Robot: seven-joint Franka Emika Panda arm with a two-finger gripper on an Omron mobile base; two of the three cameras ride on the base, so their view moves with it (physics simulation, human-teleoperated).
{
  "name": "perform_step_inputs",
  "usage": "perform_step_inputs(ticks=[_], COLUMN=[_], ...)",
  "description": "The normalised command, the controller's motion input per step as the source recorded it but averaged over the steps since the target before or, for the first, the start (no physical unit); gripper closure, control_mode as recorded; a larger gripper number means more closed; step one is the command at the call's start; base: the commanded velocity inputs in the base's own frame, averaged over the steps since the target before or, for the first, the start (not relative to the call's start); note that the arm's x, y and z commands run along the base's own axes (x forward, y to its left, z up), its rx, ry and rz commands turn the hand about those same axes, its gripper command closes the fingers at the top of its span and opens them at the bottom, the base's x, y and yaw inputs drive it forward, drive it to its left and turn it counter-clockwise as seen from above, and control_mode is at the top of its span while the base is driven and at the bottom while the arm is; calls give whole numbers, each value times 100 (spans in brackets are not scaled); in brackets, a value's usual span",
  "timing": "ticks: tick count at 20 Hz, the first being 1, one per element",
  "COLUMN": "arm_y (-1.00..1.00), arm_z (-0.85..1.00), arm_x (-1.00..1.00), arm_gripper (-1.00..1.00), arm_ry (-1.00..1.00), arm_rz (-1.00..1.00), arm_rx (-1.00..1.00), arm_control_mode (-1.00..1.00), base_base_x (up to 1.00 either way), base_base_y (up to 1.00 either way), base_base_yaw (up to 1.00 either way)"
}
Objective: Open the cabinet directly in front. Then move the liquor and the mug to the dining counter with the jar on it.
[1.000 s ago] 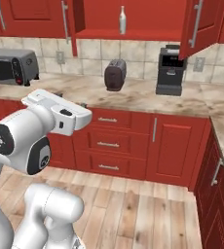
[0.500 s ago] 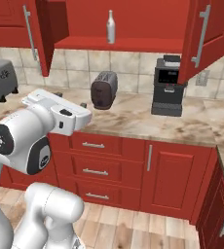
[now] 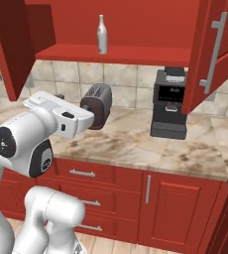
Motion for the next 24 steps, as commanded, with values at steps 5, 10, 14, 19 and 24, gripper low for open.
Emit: perform_step_inputs(ticks=[5,10,14,19,24], arm_y=[0,0,0,0,0], arm_z=[0,0,0,0,0], arm_x=[0,0,0,0,0], arm_gripper=[-100,-100,-100,-100,-100], arm_ry=[0,0,0,0,0], arm_rz=[0,0,0,0,0], arm_rx=[0,0,0,0,0], arm_control_mode=[100,100,100,100,100], base_base_x=[-13,19,79,70,29], base_base_y=[0,-39,-29,-2,0], base_base_yaw=[0,0,0,0,0])
